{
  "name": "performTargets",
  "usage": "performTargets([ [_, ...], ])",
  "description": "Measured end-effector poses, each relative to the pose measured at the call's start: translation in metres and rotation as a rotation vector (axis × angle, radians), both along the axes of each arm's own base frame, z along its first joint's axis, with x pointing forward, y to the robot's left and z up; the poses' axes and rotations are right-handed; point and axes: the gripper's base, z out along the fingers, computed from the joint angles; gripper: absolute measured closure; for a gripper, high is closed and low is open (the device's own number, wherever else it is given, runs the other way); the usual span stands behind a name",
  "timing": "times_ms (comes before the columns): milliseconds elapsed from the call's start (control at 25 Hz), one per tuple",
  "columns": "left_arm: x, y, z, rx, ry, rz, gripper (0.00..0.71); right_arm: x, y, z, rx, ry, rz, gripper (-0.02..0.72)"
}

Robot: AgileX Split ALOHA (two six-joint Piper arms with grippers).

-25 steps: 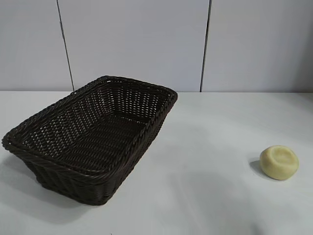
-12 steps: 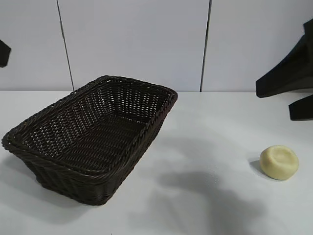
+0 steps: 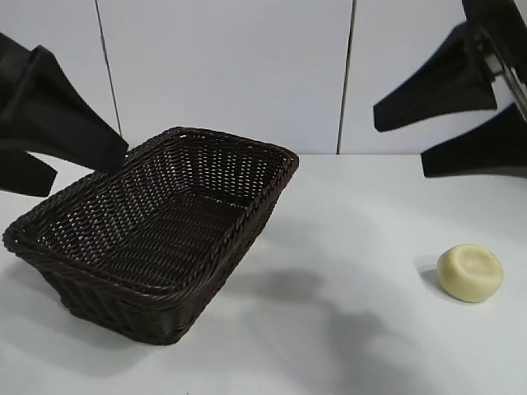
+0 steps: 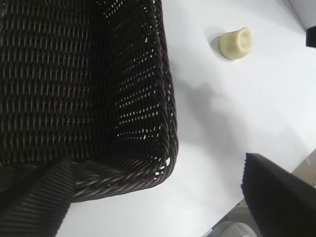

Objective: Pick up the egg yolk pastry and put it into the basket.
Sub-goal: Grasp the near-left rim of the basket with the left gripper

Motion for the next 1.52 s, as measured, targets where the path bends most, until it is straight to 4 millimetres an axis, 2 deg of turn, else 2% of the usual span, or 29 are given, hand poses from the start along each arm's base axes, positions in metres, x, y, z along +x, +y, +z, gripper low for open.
performTargets([
  [200, 0.001, -0.001, 0.001, -0.024, 0.005, 0.016, 0.046, 0.021, 0.030, 0.011, -0.090, 0.027, 0.056, 0.185],
  [360, 0.001, -0.001, 0.001, -0.024, 0.003, 0.019, 0.046, 0.037, 0.059, 0.003, -0.107, 0.061, 0.125, 0.185],
  [440, 0.001, -0.001, 0.001, -0.023, 0.001, 0.021, 0.046, 0.039, 0.065, -0.005, -0.120, 0.085, 0.144, 0.185],
  [560, 0.001, -0.001, 0.001, -0.023, 0.001, 0.021, 0.046, 0.041, 0.066, -0.013, -0.153, 0.098, 0.160, 0.185],
  [960, 0.006, 0.002, 0.002, -0.041, 0.009, 0.108, 0.046, 0.041, 0.064, -0.014, -0.191, 0.084, 0.176, 0.185],
  [1280, 0.006, 0.008, -0.003, -0.164, 0.288, 0.425, 0.046, 0.041, 0.064, -0.014, -0.191, 0.085, 0.175, 0.185],
  [1520, 0.000, 0.013, -0.006, -0.024, 0.369, 0.415, 0.046, 0.041, 0.064, -0.014, -0.191, 0.086, 0.174, 0.185],
])
